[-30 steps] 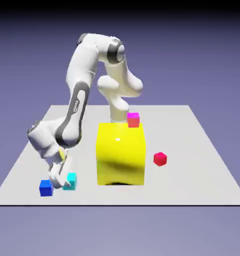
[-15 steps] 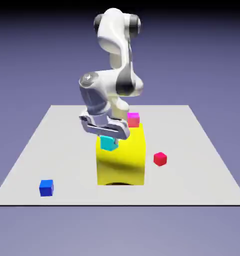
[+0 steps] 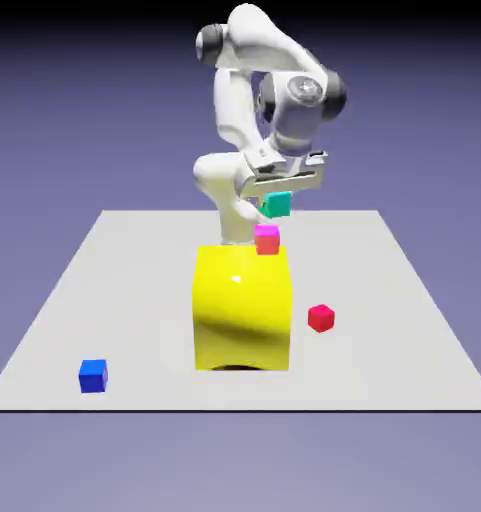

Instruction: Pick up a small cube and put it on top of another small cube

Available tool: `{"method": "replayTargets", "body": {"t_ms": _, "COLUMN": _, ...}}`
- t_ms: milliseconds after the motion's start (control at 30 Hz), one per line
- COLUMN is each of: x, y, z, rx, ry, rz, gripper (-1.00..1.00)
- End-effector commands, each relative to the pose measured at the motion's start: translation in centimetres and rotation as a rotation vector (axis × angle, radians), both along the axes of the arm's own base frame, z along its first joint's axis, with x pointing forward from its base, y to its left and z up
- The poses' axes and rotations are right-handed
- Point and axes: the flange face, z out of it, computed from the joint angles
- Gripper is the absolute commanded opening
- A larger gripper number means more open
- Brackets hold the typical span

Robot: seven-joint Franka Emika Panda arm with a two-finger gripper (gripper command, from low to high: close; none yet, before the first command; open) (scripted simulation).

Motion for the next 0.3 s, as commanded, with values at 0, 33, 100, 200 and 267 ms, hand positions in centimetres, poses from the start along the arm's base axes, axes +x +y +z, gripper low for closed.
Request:
{"method": "replayTargets", "body": {"t_ms": 0, "x": -0.3, "y": -0.2, "z": -1.3, "rx": -0.002, "ry": -0.001, "rz": 0.001, "gripper": -1.0}}
{"method": "replayTargets", "body": {"t_ms": 33, "x": -0.6, "y": -0.3, "z": -2.5, "rx": -0.002, "ry": -0.001, "rz": 0.001, "gripper": -1.0}}
{"method": "replayTargets", "body": {"t_ms": 100, "x": -1.4, "y": -0.7, "z": -5.0, "rx": -0.002, "ry": -0.001, "rz": 0.001, "gripper": -1.0}}
{"method": "replayTargets", "body": {"t_ms": 200, "x": -1.9, "y": -1.0, "z": -6.5, "rx": -0.002, "ry": -0.001, "rz": 0.001, "gripper": 1.0}}
{"method": "replayTargets", "body": {"t_ms": 267, "x": -1.5, "y": -0.8, "z": -5.3, "rx": -0.002, "ry": -0.001, "rz": 0.001, "gripper": 1.0}}
